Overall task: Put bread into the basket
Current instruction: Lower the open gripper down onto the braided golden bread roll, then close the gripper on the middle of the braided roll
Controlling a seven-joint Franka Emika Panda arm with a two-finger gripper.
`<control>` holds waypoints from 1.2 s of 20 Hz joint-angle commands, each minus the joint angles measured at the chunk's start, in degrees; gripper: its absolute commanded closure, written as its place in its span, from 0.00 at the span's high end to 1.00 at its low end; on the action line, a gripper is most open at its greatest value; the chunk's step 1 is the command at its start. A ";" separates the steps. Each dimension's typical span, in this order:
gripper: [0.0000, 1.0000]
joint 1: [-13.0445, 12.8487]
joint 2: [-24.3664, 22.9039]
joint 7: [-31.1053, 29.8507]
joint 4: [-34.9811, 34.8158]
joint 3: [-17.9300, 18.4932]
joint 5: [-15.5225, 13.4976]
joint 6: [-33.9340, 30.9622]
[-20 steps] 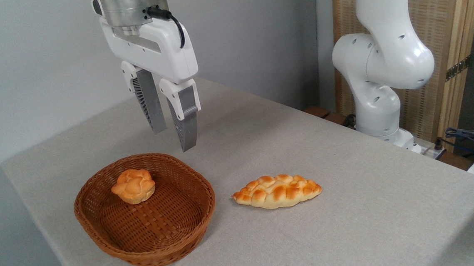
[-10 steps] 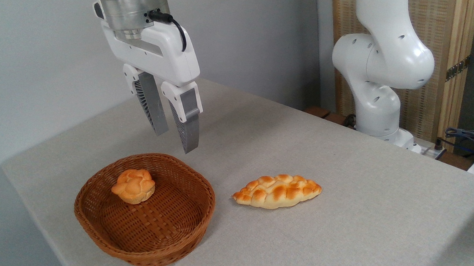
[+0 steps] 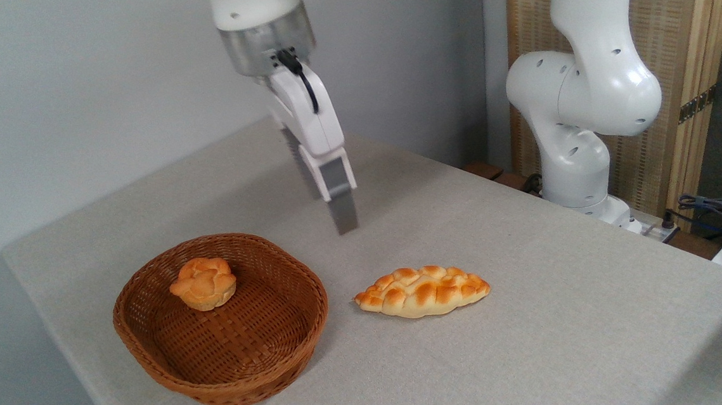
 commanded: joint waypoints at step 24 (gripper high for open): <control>0.22 -3.99 -1.02 24.69 -25.97 1.41 12.89 13.90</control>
